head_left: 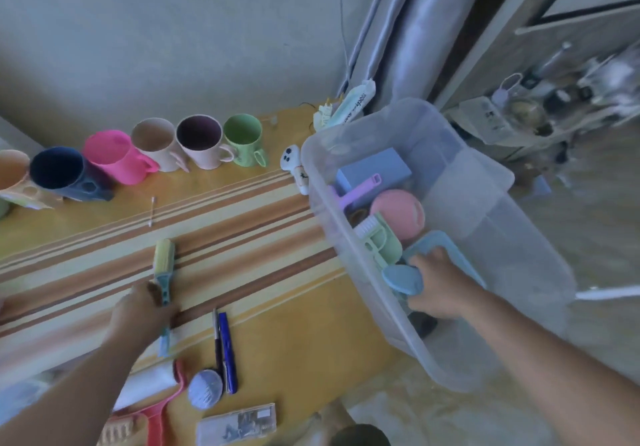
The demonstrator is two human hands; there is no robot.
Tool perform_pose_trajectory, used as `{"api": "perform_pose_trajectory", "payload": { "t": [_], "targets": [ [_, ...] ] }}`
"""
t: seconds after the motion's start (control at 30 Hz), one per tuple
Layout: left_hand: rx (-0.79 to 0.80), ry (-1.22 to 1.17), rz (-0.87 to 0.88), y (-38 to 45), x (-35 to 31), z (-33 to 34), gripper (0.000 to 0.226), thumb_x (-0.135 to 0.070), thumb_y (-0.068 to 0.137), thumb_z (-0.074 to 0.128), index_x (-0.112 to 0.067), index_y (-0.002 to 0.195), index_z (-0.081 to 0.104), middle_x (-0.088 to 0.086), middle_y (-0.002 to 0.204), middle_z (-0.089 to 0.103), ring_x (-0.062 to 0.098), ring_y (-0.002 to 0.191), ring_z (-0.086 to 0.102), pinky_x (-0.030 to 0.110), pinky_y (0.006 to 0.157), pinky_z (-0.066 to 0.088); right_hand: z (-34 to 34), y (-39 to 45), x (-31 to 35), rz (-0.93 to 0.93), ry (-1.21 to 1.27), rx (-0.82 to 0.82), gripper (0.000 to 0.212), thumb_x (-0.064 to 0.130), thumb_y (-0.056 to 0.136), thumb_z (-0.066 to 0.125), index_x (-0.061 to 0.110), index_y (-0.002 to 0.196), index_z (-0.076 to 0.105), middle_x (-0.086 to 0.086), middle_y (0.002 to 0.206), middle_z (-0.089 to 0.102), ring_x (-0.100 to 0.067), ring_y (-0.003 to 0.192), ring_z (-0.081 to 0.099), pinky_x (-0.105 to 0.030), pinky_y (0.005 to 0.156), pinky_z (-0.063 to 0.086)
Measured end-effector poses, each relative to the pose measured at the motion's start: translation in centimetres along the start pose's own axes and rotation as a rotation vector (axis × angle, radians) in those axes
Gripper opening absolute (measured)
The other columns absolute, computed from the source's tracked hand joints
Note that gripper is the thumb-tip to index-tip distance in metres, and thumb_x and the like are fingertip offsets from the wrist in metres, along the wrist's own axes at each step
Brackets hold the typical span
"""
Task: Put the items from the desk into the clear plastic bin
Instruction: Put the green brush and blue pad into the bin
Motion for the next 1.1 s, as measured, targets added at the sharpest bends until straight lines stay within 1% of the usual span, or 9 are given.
{"api": "perform_pose_trajectory", "payload": {
  "t": [0.07, 0.2, 0.4, 0.53, 0.7, 0.8, 0.87, 1.0, 1.1],
  "targets": [
    [0.008, -0.039, 0.013, 0.3, -0.8, -0.1, 0.026, -0.021, 0.082, 0.080, -0.008, 0.095, 0.062, 0.012, 0.075, 0.065, 0.031, 0.066, 0.063, 0.039, 0.062, 0.054, 0.9, 0.6, -0.4, 0.022, -0.073, -0.022, 0.052, 0.042, 0.073, 0.075, 0.021, 0.112, 0.048, -0.005, 0.115, 0.037, -0.033, 0.101, 0.058, -0.041, 0.086, 0.053],
    [0.075, -0.403, -0.074, 0.6, -0.9, 0.1, 0.019, -0.016, 0.092, 0.075, -0.007, 0.107, 0.068, 0.018, 0.093, 0.068, 0.035, 0.079, 0.064, 0.049, 0.074, 0.056, 1.5, 1.1, 1.3, -0.009, -0.116, -0.113, 0.061, 0.061, 0.074, 0.075, 0.024, 0.118, 0.053, -0.002, 0.119, 0.053, -0.032, 0.114, 0.057, -0.040, 0.075, 0.047],
    [0.081, -0.566, 0.008, -1.7, -5.1, -3.2, 0.028, -0.017, 0.089, 0.078, -0.005, 0.111, 0.066, 0.020, 0.096, 0.069, 0.036, 0.084, 0.067, 0.047, 0.073, 0.058, 1.9, 1.7, 2.4, -0.044, -0.181, -0.117, 0.054, 0.050, 0.094, 0.064, 0.016, 0.133, 0.048, -0.008, 0.125, 0.064, -0.034, 0.116, 0.065, -0.039, 0.076, 0.047],
    [0.103, -0.678, 0.045, -4.4, -7.9, -5.4, 0.024, -0.017, 0.090, 0.077, -0.008, 0.109, 0.067, 0.021, 0.098, 0.070, 0.032, 0.081, 0.067, 0.032, 0.062, 0.054, 0.4, 1.4, 1.5, -0.063, -0.047, -0.072, 0.051, 0.073, 0.077, 0.058, 0.028, 0.100, 0.057, 0.003, 0.100, 0.067, -0.022, 0.090, 0.065, -0.040, 0.077, 0.056],
    [0.245, -0.790, 0.185, -9.6, -15.8, -6.8, 0.024, -0.022, 0.087, 0.081, -0.010, 0.105, 0.069, 0.013, 0.093, 0.072, 0.016, 0.074, 0.069, 0.021, 0.061, 0.054, -6.1, -3.8, 5.7, -0.281, 0.464, -0.537, 0.016, 0.031, 0.091, 0.074, 0.029, 0.107, 0.075, 0.011, 0.086, 0.071, -0.012, 0.076, 0.065, -0.033, 0.072, 0.053],
    [0.356, -0.873, 0.298, -11.9, -22.2, -6.5, 0.034, -0.016, 0.084, 0.083, 0.003, 0.106, 0.064, 0.011, 0.084, 0.065, 0.012, 0.067, 0.067, 0.024, 0.063, 0.056, -7.0, -6.7, 11.7, -0.474, 0.722, -0.344, 0.012, 0.032, 0.090, 0.077, 0.042, 0.097, 0.074, 0.020, 0.091, 0.075, -0.004, 0.078, 0.069, -0.018, 0.072, 0.053],
    [0.370, -0.884, 0.371, -13.2, -26.3, -6.6, 0.051, -0.021, 0.078, 0.089, 0.009, 0.104, 0.058, 0.013, 0.079, 0.063, 0.019, 0.065, 0.069, 0.031, 0.063, 0.059, -6.5, -7.4, 13.9, -0.548, 0.734, -0.202, 0.010, 0.042, 0.091, 0.076, 0.043, 0.101, 0.076, 0.026, 0.095, 0.076, -0.003, 0.084, 0.070, -0.020, 0.078, 0.055],
    [0.370, -0.715, 0.556, -14.9, -31.4, -6.8, 0.055, -0.051, 0.064, 0.092, -0.009, 0.092, 0.070, 0.003, 0.077, 0.077, 0.032, 0.078, 0.076, 0.057, 0.079, 0.062, -6.7, -7.6, 12.3, -0.533, 1.090, -0.118, 0.023, 0.020, 0.104, 0.066, 0.027, 0.088, 0.080, -0.001, 0.071, 0.070, -0.016, 0.058, 0.054, -0.023, 0.055, 0.043],
    [0.344, -0.583, 0.663, -14.7, -30.6, -6.8, 0.038, -0.052, 0.077, 0.084, -0.030, 0.105, 0.070, -0.009, 0.085, 0.078, 0.011, 0.075, 0.071, 0.038, 0.078, 0.061, -5.8, -5.7, 7.9, -0.444, 1.204, -0.174, 0.041, 0.031, 0.105, 0.064, -0.003, 0.082, 0.060, -0.008, 0.058, 0.051, -0.017, 0.052, 0.039, -0.025, 0.049, 0.031]
  ]
}}
Point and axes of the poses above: each hand's wrist, its own y-axis towards the middle knuckle, its own z-axis out of the palm, x = y × z, the point moved 6 cm from there along y, towards the middle knuckle
